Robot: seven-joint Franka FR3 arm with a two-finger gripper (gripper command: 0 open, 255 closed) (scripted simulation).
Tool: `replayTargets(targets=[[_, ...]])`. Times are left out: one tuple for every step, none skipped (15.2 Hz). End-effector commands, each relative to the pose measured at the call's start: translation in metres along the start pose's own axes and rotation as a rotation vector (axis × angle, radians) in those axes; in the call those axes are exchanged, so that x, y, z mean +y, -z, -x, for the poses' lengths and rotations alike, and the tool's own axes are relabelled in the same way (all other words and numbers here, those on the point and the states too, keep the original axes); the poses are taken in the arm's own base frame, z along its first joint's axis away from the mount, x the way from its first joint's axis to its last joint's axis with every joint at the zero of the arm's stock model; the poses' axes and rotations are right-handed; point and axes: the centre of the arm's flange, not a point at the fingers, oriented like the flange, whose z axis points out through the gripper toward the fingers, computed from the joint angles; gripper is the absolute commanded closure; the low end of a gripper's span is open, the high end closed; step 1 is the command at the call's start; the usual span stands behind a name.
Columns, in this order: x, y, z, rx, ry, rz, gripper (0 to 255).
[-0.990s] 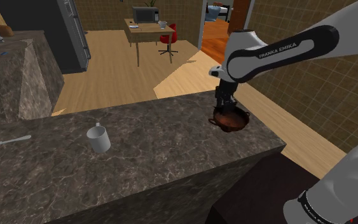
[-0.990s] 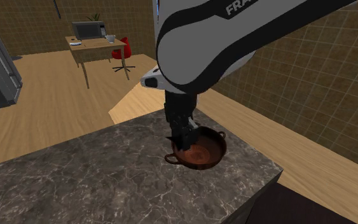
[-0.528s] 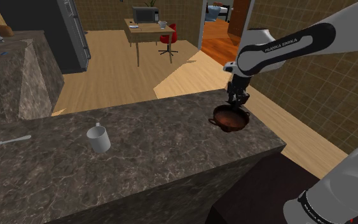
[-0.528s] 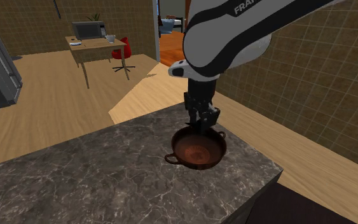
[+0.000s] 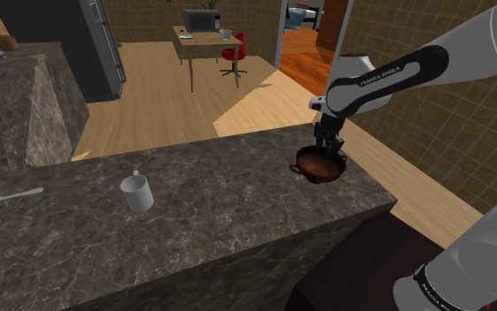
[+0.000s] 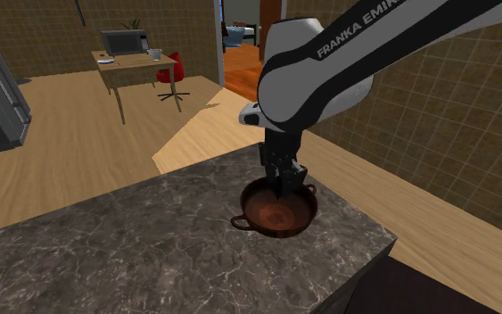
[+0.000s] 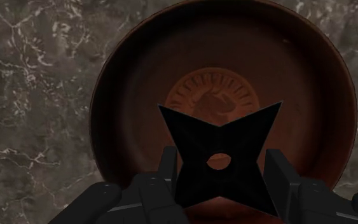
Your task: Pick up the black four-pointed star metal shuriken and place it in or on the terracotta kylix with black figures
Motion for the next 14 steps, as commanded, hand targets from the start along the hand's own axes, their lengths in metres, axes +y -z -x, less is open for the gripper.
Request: replayTargets(targets=[[0.001,-0.011,0.001,0.0,0.0,0.001,255],[0.001,-0.017,0.001,0.0,0.0,0.001,255],[0.001,-0.022,0.001,0.0,0.0,0.001,255],[0.001,-0.027,0.001,0.0,0.0,0.001,255],[0.001,-0.033,0.001,0.0,0.0,0.001,255],[0.001,-0.033,0.001,0.0,0.0,0.001,255],[0.001,-0.033,0.001,0.0,0.0,0.001,255],[0.001,-0.033,0.001,0.0,0.0,0.001,255],[0.001,-0.033,0.001,0.0,0.0,0.001,255],[0.001,-0.033,0.001,0.0,0.0,0.001,255],[0.001,-0.033,0.001,0.0,0.0,0.001,255],[0.001,-0.033,0.001,0.0,0.0,0.001,255],[0.001,-0.033,0.001,0.0,0.0,0.0,255],[0.001,-0.033,0.001,0.0,0.0,0.0,0]])
